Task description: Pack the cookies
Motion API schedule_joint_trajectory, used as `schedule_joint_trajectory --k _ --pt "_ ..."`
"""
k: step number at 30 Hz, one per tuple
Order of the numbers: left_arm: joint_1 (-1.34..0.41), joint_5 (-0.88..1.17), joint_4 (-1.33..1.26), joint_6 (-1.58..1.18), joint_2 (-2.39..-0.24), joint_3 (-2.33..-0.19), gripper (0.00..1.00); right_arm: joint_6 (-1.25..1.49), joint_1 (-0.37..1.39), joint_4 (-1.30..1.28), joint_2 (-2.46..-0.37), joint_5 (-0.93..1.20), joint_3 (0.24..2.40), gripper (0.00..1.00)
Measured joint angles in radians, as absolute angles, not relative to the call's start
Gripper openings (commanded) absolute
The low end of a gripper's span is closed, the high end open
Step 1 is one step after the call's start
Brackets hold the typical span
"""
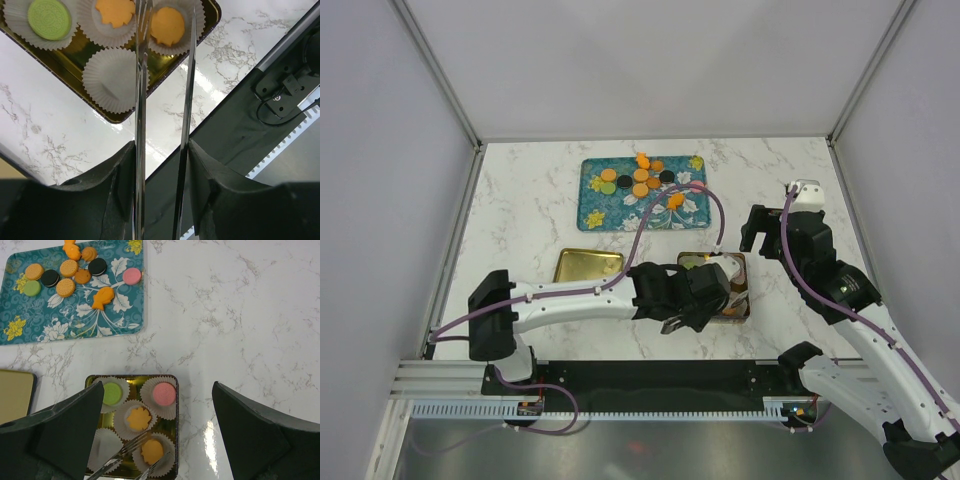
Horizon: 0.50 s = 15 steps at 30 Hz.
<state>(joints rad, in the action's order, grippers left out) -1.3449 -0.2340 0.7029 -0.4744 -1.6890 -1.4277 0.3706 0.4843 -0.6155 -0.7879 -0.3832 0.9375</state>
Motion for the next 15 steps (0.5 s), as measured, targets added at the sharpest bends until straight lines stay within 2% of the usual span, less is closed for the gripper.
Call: schedule_joint_trajectory --k 8,15 --pt "-1.286 -0.235 0.706 -0.474 -1.622 -1.428 0.49 0.371 0.484 -0.616 -0.788 -0.383 0.937 0.98" --pt "-1.157 -0.245 0.715 -0.457 -1.576 -1.447 0.49 0.371 0.484 -0.616 -0.788 -0.383 0.937 0.98"
